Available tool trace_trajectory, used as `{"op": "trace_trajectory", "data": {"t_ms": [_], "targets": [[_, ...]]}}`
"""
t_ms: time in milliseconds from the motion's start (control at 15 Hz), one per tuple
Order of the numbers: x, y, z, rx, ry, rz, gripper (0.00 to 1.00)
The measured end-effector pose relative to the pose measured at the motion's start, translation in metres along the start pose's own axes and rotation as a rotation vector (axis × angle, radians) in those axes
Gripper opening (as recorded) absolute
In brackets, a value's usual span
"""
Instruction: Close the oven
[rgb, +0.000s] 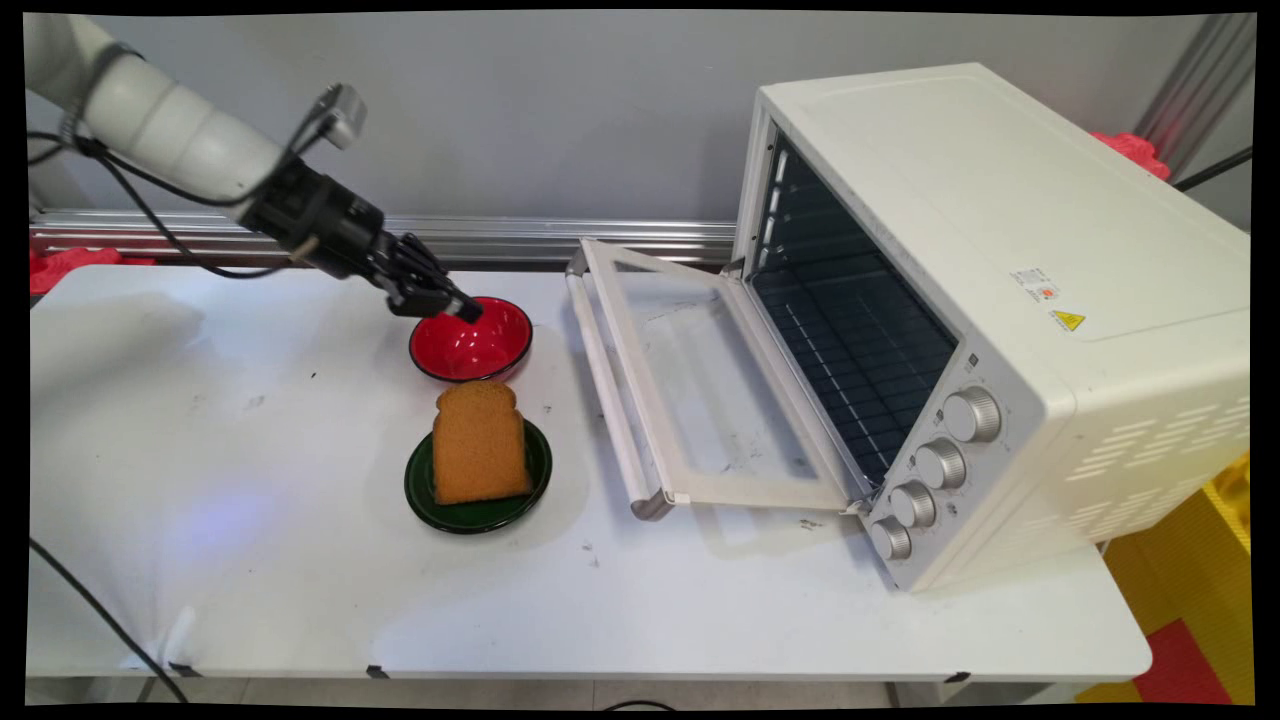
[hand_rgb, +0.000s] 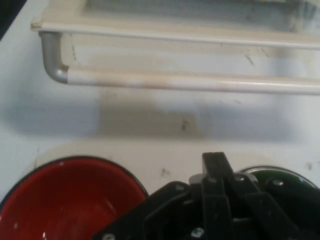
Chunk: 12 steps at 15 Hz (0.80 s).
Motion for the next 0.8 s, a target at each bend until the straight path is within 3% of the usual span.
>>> {"op": "trace_trajectory", "data": {"t_ms": [800], "targets": [[-0.015,-0.007,0.089,-0.045,0.043,0.08,0.0]]}}
